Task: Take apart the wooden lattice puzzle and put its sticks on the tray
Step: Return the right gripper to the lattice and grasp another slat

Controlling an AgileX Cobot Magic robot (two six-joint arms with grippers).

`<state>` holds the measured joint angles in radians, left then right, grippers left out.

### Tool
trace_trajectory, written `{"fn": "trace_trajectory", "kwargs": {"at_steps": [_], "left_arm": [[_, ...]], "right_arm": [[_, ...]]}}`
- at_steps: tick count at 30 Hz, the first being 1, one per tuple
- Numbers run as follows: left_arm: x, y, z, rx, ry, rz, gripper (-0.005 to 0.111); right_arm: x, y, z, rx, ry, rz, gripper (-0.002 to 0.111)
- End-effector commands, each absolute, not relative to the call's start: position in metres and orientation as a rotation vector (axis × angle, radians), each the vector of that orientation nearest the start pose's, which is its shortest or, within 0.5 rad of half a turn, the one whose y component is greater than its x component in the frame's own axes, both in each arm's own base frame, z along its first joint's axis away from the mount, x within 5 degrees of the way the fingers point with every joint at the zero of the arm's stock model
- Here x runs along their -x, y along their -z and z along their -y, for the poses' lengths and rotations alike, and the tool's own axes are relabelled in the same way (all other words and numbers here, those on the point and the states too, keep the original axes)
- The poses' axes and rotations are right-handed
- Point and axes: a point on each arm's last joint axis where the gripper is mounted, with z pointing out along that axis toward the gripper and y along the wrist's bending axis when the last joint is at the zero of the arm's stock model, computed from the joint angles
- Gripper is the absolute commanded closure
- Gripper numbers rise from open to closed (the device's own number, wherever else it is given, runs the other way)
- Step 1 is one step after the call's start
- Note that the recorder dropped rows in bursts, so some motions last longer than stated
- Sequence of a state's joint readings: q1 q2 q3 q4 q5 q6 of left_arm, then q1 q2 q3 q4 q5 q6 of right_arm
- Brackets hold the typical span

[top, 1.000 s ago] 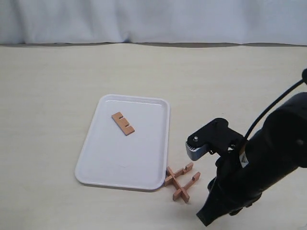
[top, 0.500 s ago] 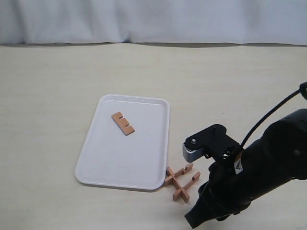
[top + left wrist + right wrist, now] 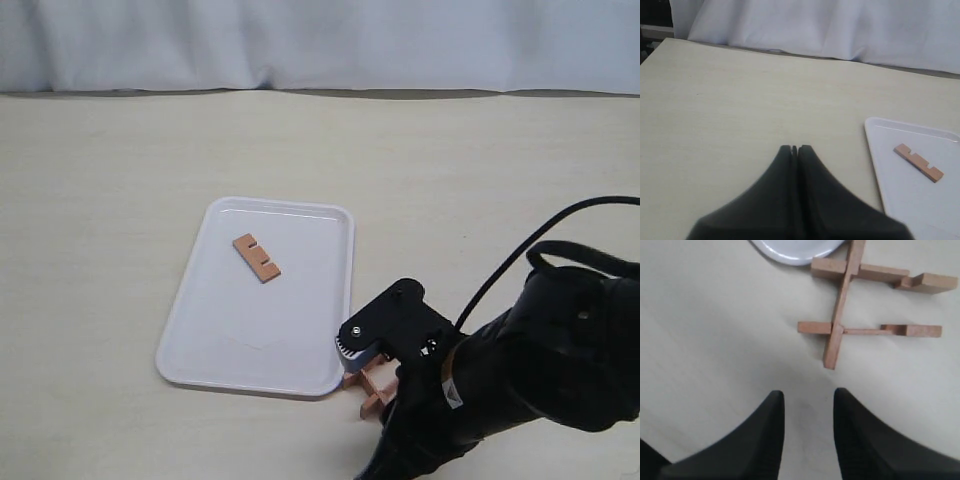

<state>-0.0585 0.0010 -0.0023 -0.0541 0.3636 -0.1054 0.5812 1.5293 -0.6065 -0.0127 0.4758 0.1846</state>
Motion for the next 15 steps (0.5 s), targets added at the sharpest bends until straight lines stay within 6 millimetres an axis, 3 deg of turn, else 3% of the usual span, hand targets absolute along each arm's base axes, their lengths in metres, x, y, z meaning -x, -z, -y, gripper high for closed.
{"fn": "trace_trajectory", "kwargs": {"at_steps": [1,15], "left_arm": [[-0.053,-0.181,0.005,0.083,0.174,-1.839,0.107],[-0.053,-0.181,0.005,0.083,0.174,-1.839,0.107]], "right_arm": [[-0.203,-0.141,-0.131,0.573,-0.119,-2.805,0.077],[-0.210,-0.124,-0.136,0.565,-0.135,-2.793,0.077]]}}
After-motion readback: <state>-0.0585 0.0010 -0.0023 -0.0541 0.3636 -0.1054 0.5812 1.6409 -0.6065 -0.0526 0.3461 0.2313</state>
